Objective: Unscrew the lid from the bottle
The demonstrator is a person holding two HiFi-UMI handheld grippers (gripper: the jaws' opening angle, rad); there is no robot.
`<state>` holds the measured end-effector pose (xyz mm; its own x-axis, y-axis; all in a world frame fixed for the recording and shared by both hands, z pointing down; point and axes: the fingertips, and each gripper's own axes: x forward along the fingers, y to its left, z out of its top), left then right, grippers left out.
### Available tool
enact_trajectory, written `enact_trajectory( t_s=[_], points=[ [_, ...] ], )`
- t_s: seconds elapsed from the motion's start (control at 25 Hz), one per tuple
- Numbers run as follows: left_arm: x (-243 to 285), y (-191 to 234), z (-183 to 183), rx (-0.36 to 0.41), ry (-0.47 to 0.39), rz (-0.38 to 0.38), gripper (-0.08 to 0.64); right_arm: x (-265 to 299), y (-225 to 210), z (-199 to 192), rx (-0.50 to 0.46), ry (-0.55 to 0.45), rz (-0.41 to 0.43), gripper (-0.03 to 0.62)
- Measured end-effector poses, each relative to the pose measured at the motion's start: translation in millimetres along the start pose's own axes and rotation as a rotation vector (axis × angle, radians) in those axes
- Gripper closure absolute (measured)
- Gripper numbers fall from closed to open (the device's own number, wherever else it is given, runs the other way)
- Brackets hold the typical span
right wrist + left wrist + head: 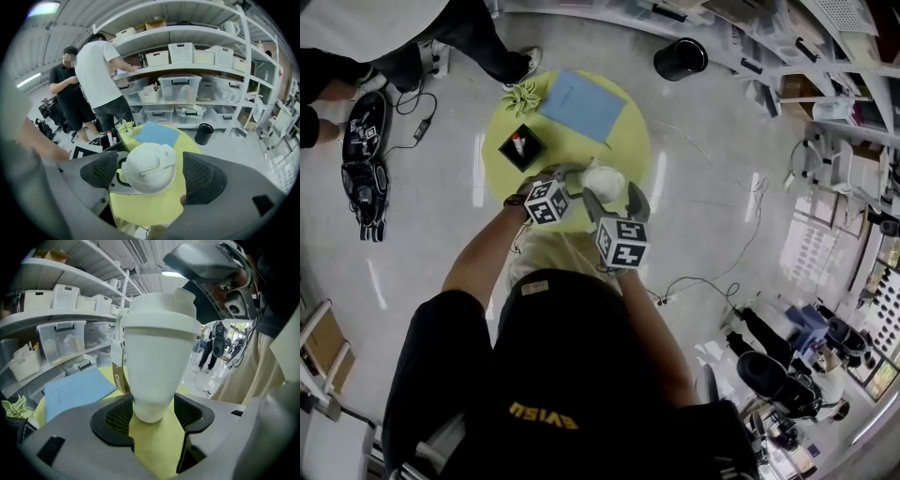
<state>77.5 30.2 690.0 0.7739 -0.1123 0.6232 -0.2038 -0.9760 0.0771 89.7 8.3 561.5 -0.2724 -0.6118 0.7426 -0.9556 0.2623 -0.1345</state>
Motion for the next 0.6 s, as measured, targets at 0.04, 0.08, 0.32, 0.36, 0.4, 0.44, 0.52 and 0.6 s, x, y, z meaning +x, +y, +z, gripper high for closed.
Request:
enact_trajectory(
  t_s=[0.04,0.08,0.32,0.36,0.4,0.44,0.52,0.6],
  points=[
    [-0.2,-0.3,0.3,-0.001,0.001,0.001,0.272,-0.1,0.3,0.9,-0.001,-0.003,-0.023,0.163],
    [-0.5,-0.7,0.5,-0.002,0.003,0.003,0.272,-0.1,0.0,1.3,0.002,-0.001,-0.039,0.169],
    [0.1,-0.2,-0.2,0.000,0.005,0.007,0.273,3.5,0.1,-2.3,0.019,0.005,-0.017,0.230],
    [-0.2,-0.1,-0.7,0.000,0.006,0.006,0.273,4.3,0.7,-2.8,0.019,0.006,-0.009,0.231],
    [-0.6,-0.3,-1.1,-0.001,0.009,0.006,0.273,4.6,1.3,-3.3,0.018,0.008,0.001,0.232],
    [-1.1,-0.7,-1.3,-0.001,0.011,0.006,0.273,4.5,1.8,-3.5,0.014,0.010,0.012,0.232],
    [-1.2,-0.9,0.0,0.002,0.015,0.005,0.274,3.6,1.6,-2.8,0.001,0.016,0.035,0.232],
    [0.0,-0.5,1.2,0.005,0.014,0.004,0.275,3.6,0.7,-2.4,-0.022,0.020,0.057,0.233]
  ],
)
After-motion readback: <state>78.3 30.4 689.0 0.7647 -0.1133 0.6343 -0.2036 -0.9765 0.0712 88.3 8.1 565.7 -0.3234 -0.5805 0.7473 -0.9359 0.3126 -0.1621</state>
